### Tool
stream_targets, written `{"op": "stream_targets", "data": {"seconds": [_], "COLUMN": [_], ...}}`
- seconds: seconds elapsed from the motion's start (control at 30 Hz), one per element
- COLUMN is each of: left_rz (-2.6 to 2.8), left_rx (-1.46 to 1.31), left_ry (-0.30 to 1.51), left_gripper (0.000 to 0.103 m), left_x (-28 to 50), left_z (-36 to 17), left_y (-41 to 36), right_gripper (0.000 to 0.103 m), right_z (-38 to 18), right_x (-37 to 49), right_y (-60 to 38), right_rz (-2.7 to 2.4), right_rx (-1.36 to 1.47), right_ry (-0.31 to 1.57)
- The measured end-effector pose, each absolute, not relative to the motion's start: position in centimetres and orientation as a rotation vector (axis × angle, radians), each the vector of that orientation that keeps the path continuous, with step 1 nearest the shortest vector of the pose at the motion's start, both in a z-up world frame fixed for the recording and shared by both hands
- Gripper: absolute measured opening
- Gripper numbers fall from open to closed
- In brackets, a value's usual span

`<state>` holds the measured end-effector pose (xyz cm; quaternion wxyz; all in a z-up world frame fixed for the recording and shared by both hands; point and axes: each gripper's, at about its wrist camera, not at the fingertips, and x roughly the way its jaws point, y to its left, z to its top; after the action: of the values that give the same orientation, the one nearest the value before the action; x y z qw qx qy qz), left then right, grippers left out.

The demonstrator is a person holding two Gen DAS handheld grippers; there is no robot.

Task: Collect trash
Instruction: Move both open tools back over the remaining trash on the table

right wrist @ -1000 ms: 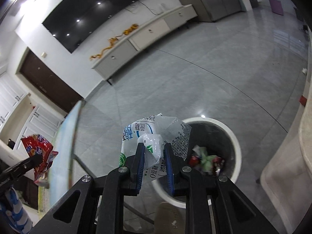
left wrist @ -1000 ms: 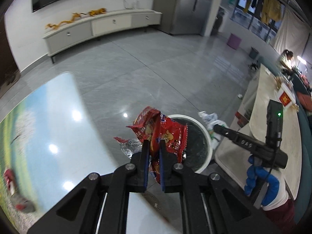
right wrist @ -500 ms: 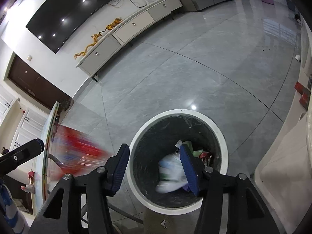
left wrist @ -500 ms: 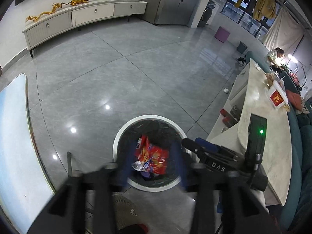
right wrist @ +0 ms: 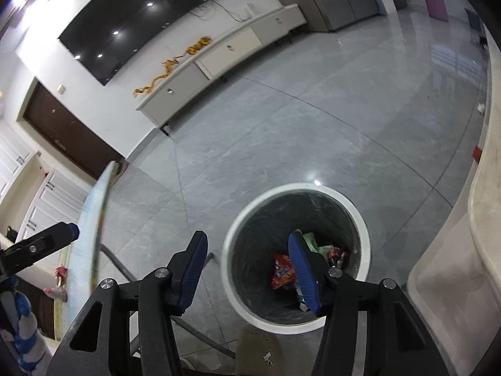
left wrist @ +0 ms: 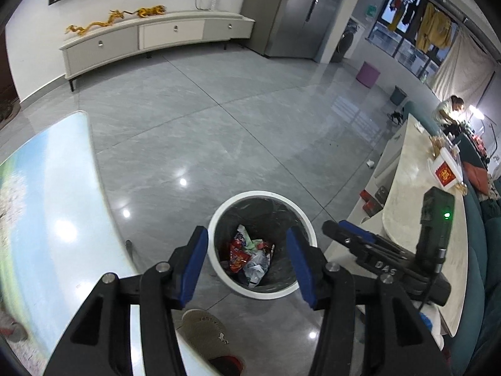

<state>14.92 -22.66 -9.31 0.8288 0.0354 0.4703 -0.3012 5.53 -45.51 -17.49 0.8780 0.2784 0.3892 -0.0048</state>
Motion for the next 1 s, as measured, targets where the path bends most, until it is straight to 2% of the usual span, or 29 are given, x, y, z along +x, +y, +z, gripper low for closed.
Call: {"op": "stream_targets", "data": {"seconds": [0.3,0.6,1.0], "left_rz": [-0.585,-0.44,-0.227], "left_rx": [0.014,-0.068,-0.119], "left_ry": [0.906,0.783,0.748], "left_gripper": [0.05,0.05,0.053], "left_x": [12.3,9.3,6.7], "left_z": [-5.7,-2.6,-2.5], "left_y": [-15.5,-4.1,10.0], "right_gripper": [0.052,0.053,0.056], "right_z": [-11.5,-6.9,-5.0], "right_x": [4.9,5.2,7.3], "right_y": [-40.3,-32.6,-20.9], "right_rz": [0.109,0.266,0.469], "right_rx": [0.47,0.342,0.175], "right_ry": [0.722,0.668,0.697]}}
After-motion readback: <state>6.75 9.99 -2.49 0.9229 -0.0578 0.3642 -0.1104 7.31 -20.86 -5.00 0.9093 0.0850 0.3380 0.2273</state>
